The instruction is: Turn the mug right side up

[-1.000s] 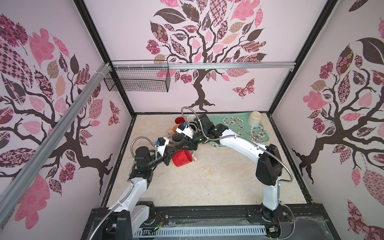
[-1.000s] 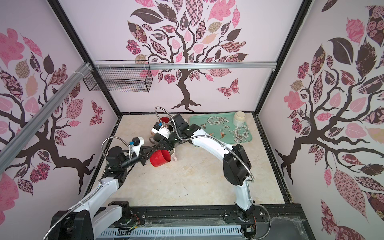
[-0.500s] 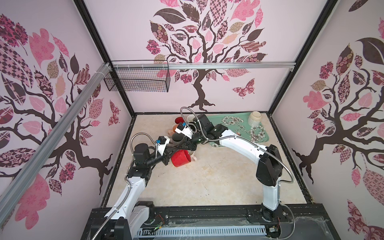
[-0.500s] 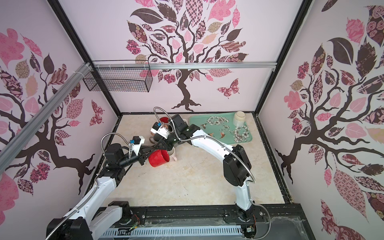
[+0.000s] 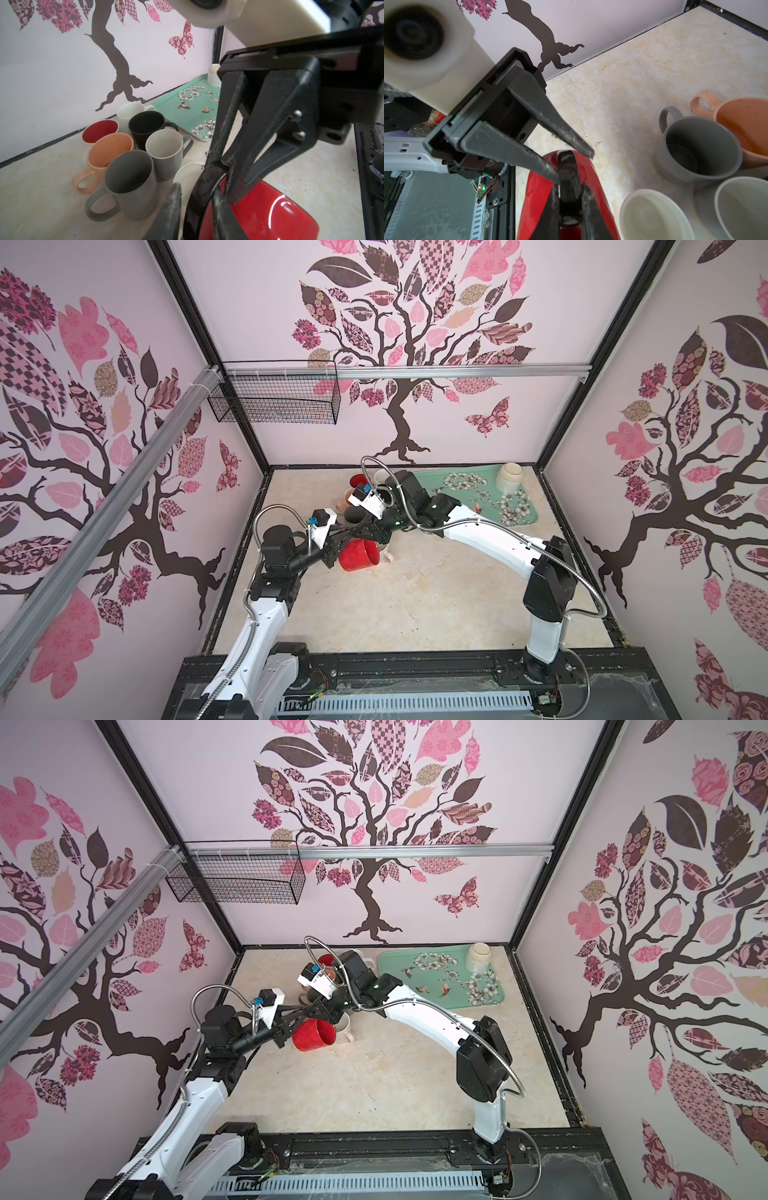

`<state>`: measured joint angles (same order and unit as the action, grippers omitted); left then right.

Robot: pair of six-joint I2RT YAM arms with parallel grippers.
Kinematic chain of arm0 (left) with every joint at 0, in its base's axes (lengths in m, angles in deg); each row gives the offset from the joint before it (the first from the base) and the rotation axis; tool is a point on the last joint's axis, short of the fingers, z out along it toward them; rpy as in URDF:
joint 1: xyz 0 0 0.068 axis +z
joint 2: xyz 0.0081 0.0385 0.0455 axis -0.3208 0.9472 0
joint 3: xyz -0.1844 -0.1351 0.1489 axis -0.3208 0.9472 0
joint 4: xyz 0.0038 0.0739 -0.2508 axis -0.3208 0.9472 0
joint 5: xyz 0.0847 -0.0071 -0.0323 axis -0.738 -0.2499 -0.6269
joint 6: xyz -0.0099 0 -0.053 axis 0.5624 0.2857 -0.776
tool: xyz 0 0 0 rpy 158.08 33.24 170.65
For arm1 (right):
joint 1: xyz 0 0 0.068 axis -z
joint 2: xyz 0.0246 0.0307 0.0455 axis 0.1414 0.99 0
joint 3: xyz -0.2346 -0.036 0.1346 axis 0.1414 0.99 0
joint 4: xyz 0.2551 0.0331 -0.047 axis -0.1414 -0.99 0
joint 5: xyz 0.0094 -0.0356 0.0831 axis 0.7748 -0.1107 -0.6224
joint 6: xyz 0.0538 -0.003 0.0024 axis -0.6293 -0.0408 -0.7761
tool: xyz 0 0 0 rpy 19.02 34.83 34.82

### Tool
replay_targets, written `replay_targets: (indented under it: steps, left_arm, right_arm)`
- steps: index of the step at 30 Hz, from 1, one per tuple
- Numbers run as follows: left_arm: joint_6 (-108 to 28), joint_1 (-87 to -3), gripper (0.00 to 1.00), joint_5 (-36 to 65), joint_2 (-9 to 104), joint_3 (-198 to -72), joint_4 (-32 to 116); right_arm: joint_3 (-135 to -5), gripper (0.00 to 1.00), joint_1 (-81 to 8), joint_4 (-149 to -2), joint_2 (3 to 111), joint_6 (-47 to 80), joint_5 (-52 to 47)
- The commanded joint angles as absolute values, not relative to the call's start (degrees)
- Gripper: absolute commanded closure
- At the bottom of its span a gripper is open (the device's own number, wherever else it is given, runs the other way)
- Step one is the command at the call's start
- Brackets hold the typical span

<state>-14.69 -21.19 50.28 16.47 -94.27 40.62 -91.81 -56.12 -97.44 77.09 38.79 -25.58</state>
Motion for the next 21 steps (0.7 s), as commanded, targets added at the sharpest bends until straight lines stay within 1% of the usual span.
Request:
replay_targets:
  steps: [1,6,10,13,16,17,19,21]
  left_arm:
    - [-15.01,-21.58,0.65,52.14,14.81,-98.32,38.91]
    - [-15.03,-21.48,0.56,51.11,14.03,-98.61,40.07]
    - [-14.21,-20.88,0.54,47.61,11.56,-100.17,44.44]
    - [-17.35,-18.12,0.53,42.2,7.98,-100.48,44.64]
    - [-24.06,-13.93,0.52,33.75,4.92,-100.05,42.48]
    - [-26.96,-12.92,0.52,29.0,4.66,-100.38,42.94]
    - [-31.66,-11.05,0.51,22.7,5.71,-102.15,45.41]
    - [-35.97,-8.58,0.49,19.73,8.46,-104.45,48.3]
  right_arm:
    - [-93.1,1.0,-56.52,-96.08,75.59,37.09,-22.36]
    - [-94.43,1.0,-56.51,-96.58,76.29,35.89,-19.75]
    - [-95.05,1.0,-56.48,-96.84,76.56,34.89,-18.24]
    - [-95.81,1.0,-56.8,-97.39,76.97,34.13,-16.99]
    - [-96.33,1.0,-58.35,-98.54,77.57,34.57,-13.28]
    - [-96.83,1.0,-58.97,-99.17,78.04,34.93,-11.99]
    - [-98.73,1.0,-60.59,-101.1,79.41,35.88,-9.38]
    - [-101.18,1.0,-62.5,-103.18,81.06,37.19,-7.02]
